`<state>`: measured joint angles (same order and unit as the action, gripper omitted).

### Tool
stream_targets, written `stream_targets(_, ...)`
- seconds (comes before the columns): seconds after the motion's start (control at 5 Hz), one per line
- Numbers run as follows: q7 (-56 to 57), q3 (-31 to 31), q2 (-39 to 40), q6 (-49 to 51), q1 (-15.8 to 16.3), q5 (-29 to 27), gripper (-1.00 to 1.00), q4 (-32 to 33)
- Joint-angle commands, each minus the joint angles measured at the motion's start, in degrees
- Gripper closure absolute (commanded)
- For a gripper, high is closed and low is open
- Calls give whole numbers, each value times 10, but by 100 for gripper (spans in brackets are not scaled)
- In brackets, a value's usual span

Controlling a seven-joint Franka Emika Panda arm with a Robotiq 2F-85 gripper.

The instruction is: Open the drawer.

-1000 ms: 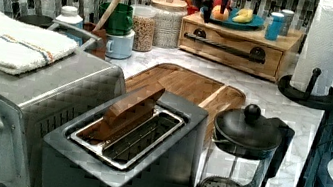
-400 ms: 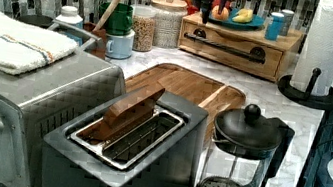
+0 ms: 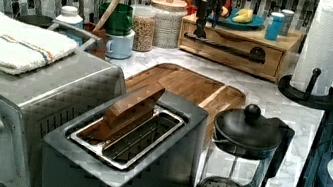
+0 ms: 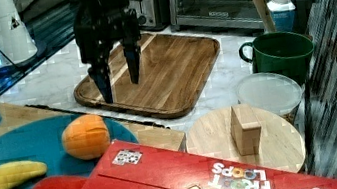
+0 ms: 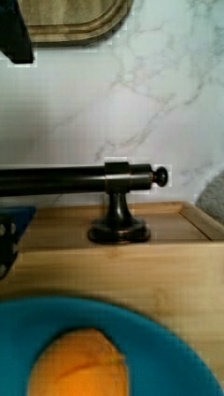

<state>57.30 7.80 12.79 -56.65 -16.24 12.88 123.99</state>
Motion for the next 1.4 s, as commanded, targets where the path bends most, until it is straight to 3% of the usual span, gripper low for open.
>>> stream_targets(0.2,34,5,34,-69,-22,-3,-100,3)
stream_targets(0.8,-8,-14,16,-5,-3,-8,-100,12)
stream_targets(1.4,-17,-70,37,-35,12,-55,-100,27)
